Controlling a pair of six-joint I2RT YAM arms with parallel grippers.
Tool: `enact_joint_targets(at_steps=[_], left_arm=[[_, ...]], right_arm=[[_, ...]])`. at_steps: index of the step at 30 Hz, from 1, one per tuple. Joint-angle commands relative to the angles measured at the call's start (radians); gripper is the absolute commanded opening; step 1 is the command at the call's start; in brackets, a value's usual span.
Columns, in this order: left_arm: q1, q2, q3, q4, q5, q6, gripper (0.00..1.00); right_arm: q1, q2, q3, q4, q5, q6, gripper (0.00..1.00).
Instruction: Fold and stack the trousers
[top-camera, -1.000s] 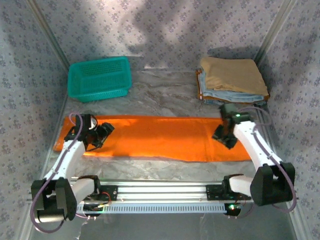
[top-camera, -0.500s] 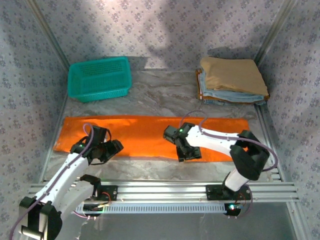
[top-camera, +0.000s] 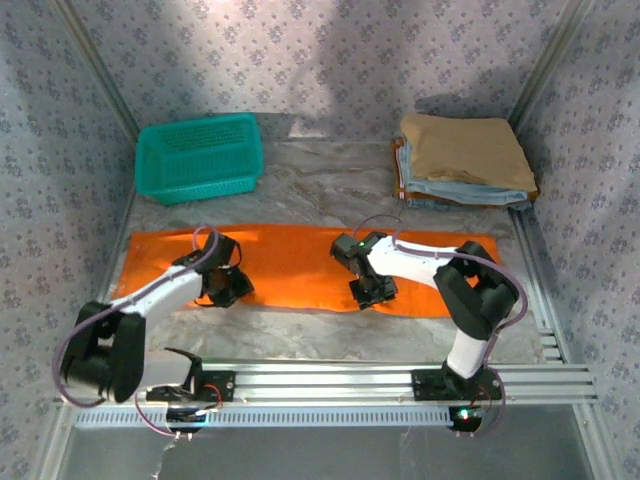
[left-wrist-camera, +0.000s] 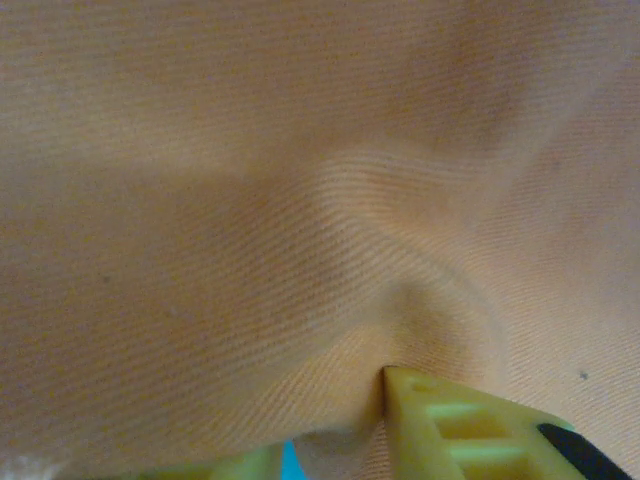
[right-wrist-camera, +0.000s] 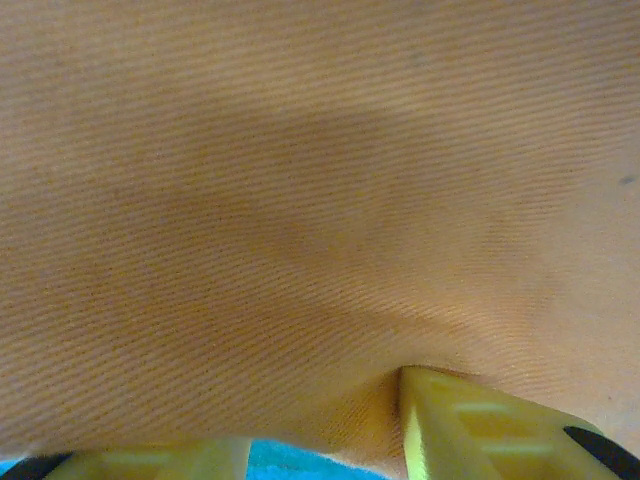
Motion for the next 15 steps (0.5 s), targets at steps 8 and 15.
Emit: enact_joint_targets(at_steps=[8,15], left_arm=[[0.098,0.104,0.027,0.044,0.065,0.129,0.0],[0.136,0.088,0.192,-0.074,0.136,0.234,0.0]], right_arm=[[-0.125,-0.008,-0.036,0.065,-0.198,-0.102,0.07],[-0.256,-0.068,0.103,-0.041,-0.494,-0.213,0.04]])
